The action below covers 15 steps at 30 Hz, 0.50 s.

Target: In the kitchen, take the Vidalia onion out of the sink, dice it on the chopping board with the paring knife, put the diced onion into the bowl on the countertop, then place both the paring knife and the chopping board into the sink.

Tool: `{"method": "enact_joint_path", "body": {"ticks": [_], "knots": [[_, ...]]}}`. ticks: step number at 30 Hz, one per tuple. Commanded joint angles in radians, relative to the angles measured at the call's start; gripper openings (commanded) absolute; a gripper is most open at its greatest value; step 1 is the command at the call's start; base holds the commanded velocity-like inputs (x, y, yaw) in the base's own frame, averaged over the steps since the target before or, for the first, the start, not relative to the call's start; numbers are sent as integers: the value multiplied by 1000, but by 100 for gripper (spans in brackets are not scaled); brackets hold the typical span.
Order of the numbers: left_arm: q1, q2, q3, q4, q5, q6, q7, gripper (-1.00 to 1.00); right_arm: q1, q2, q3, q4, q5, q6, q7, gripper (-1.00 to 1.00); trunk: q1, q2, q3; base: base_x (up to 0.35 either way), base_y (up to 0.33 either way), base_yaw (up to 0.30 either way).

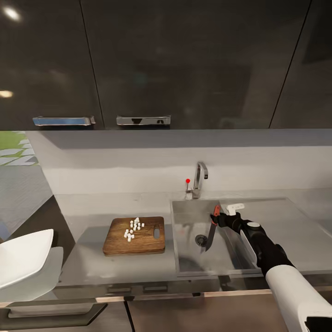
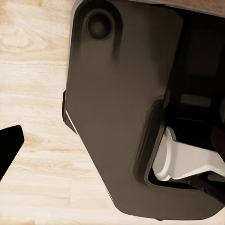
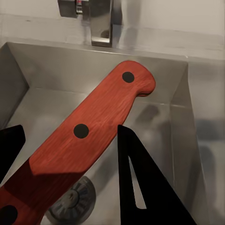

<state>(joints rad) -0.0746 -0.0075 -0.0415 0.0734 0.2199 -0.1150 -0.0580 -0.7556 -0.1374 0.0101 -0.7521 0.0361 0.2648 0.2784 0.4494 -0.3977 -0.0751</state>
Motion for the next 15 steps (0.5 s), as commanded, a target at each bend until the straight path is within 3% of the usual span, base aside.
{"method": "enact_joint_path", "body": {"ticks": [1,15], "knots": [[-2,0,-5,5,10,-8,-5,100,-1,0,1,-1,3,6,3,-100,1,-2,-2,0,0,0],[-2,0,-5,5,10,-8,-5,100,-1,3,5,-1,4,11,2,-100,1,-2,-2,0,0,-21]]}}
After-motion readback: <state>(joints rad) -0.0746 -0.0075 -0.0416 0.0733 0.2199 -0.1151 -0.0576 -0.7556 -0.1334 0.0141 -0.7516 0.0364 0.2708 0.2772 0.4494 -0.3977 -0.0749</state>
